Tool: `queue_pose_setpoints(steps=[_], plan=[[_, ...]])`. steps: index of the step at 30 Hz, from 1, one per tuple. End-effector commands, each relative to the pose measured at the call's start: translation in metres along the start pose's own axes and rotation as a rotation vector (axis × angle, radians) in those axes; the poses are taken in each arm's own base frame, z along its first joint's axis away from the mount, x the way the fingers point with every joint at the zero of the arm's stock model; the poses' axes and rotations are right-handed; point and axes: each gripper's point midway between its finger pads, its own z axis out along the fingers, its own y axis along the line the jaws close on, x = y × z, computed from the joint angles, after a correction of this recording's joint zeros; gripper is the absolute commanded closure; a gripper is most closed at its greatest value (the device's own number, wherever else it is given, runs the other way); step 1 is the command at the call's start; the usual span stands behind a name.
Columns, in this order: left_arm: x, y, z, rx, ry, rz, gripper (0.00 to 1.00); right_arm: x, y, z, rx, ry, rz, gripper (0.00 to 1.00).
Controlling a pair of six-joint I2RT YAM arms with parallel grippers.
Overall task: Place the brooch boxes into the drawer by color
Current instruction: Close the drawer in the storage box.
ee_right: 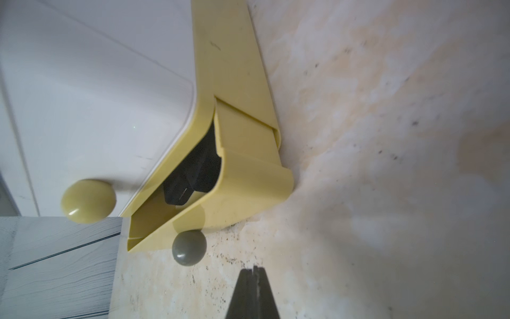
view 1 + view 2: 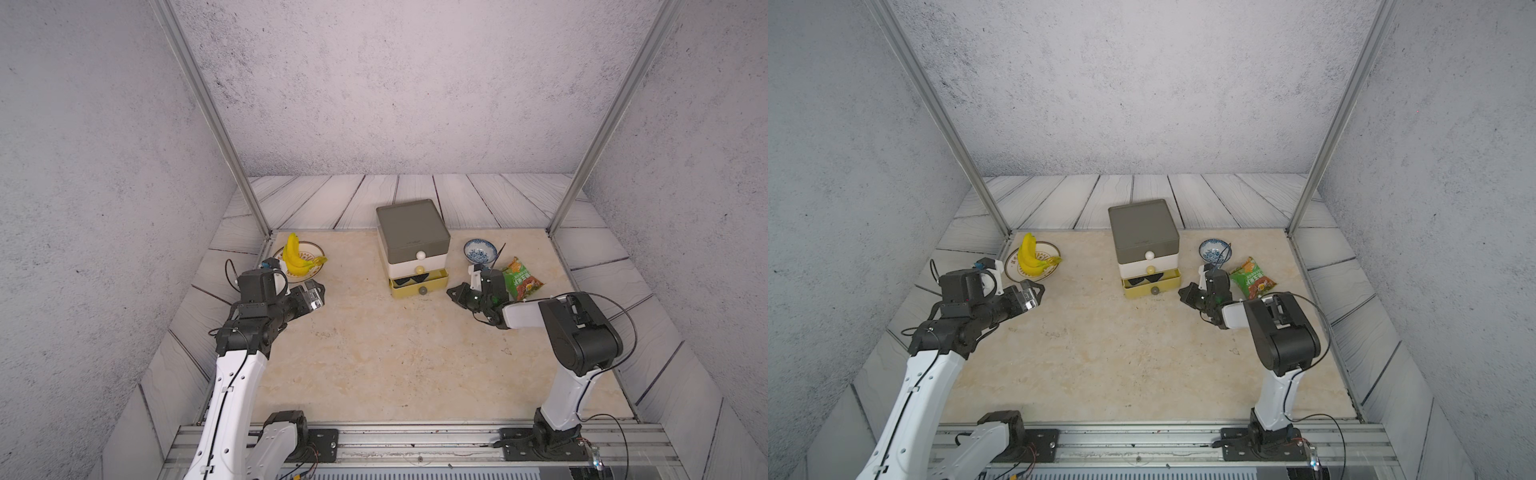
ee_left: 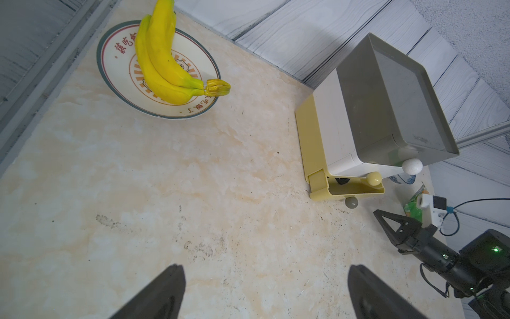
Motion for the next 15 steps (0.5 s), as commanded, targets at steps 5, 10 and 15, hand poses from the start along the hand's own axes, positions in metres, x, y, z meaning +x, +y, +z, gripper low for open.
queue_pose_setpoints(steps=[5, 10, 15], plan=[[-0.002, 0.006, -0.004, -0.03, -0.021, 0.016, 0.02, -0.026, 0.019, 0.02, -0.076, -0.058, 0.006, 1.0], [-0.006, 0.002, -0.009, -0.021, -0.024, 0.012, 0.02, -0.036, 0.015, 0.034, -0.063, -0.077, -0.003, 1.0], [-0.01, 0.0, -0.011, -0.024, -0.032, 0.028, 0.02, -0.042, 0.014, 0.043, -0.063, -0.097, 0.013, 1.0]])
